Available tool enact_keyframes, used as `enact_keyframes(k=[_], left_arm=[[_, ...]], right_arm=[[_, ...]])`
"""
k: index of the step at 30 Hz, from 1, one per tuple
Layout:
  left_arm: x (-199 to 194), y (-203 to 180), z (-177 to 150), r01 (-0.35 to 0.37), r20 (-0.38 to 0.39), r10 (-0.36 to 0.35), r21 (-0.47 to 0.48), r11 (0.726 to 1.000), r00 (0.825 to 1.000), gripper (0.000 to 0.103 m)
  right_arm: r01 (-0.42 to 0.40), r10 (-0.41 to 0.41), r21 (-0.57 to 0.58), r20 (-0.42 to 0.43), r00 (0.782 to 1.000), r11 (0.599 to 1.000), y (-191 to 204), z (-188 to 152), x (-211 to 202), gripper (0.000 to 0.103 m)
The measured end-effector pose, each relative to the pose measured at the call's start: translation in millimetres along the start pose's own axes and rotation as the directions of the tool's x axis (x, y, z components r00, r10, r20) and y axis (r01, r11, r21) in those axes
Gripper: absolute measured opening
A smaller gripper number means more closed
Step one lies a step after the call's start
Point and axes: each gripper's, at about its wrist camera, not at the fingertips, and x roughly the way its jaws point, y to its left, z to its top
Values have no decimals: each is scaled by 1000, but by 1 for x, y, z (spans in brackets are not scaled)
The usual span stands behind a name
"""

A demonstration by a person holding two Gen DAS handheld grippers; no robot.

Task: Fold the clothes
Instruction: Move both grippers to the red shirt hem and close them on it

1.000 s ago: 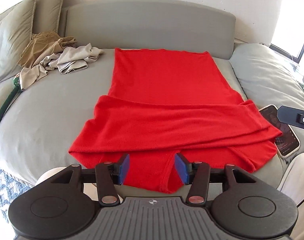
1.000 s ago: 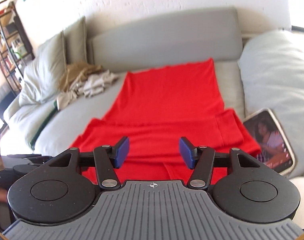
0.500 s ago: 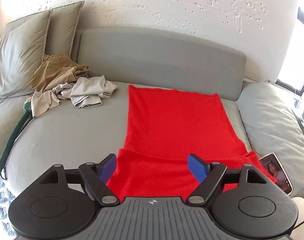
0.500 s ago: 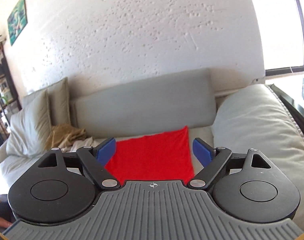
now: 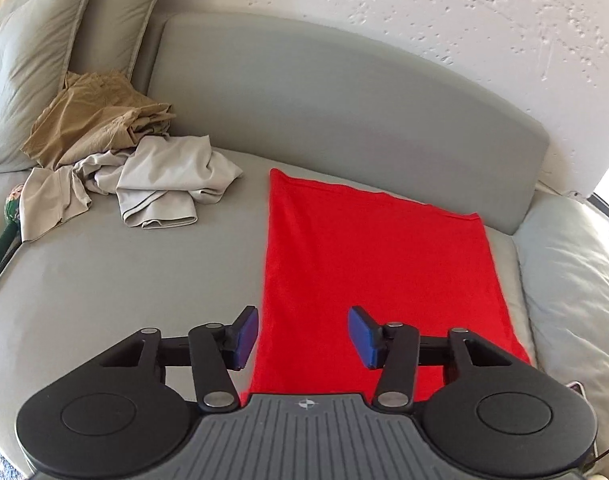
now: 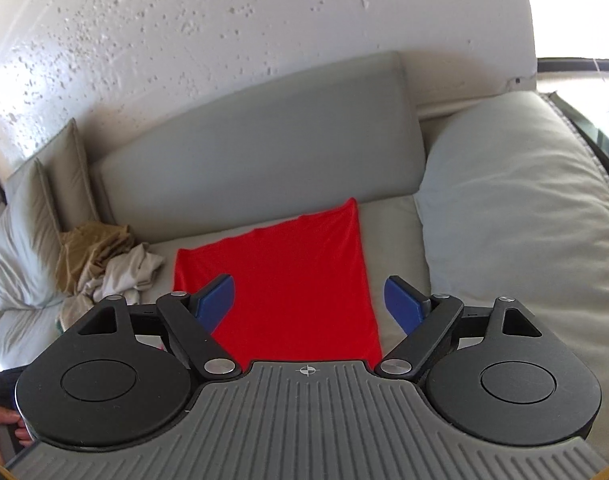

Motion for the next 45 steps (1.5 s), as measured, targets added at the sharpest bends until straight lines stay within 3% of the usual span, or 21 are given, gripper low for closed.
enact_keyframes(k=[3, 5, 11, 15, 20, 24, 27, 28, 32, 33, 34, 35, 37, 38, 41, 45], left_arm=[[45, 11, 22, 31, -17, -31, -18, 999, 999, 41], [76, 19, 38, 52, -25, -53, -38, 998, 998, 42], [162, 41, 73, 119, -57, -130, -161, 980, 990, 49], [201, 54, 82, 163, -28, -174, -239, 957, 984, 56], [237, 64, 96, 225, -16, -236, -259, 939, 972, 57], [260, 77, 109, 334, 20, -349, -346, 876, 937, 55], [274, 81, 117, 350, 31, -368, -391, 851, 929, 45], [277, 79, 120, 346, 26, -365, -387, 854, 931, 39], [282, 68, 128, 342, -1, -366, -351, 872, 931, 29], [282, 63, 128, 348, -13, -373, -333, 876, 928, 13], [281, 57, 128, 340, -25, -365, -304, 890, 931, 8], [279, 52, 127, 329, -33, -350, -266, 906, 936, 8], [273, 44, 126, 299, -40, -314, -217, 929, 948, 2], [268, 44, 127, 287, -30, -299, -211, 934, 954, 2], [250, 43, 131, 264, 7, -268, -197, 944, 963, 2], [202, 34, 135, 293, 58, -288, -152, 944, 956, 2]], right_arm=[[0, 4, 56, -69, 998, 998, -18, 8, 54, 58], [-1, 8, 83, -92, 996, 997, -28, 16, 88, 51], [-23, 43, 180, -109, 993, 983, -53, 47, 189, 51], [-2, 35, 241, -132, 991, 971, -72, 58, 250, 53], [-48, 110, 395, -136, 984, 917, -112, 63, 296, 57], [-139, 241, 499, -146, 959, 856, -139, 61, 327, 56], [-201, 292, 508, -107, 950, 838, -141, 69, 342, 55], [-206, 291, 504, -97, 952, 839, -140, 73, 346, 55], [-176, 242, 441, -96, 966, 880, -122, 85, 353, 41], [-167, 227, 420, -98, 969, 892, -117, 87, 350, 40], [-157, 213, 399, -99, 972, 903, -111, 88, 347, 40], [-147, 198, 377, -100, 975, 914, -106, 89, 344, 40], [-127, 169, 334, -101, 980, 934, -95, 92, 338, 27], [-116, 155, 312, -101, 983, 943, -89, 93, 335, 5], [-84, 111, 245, -98, 989, 966, -73, 97, 326, 5], [-38, 52, 154, -90, 995, 987, -51, 102, 314, 5]])
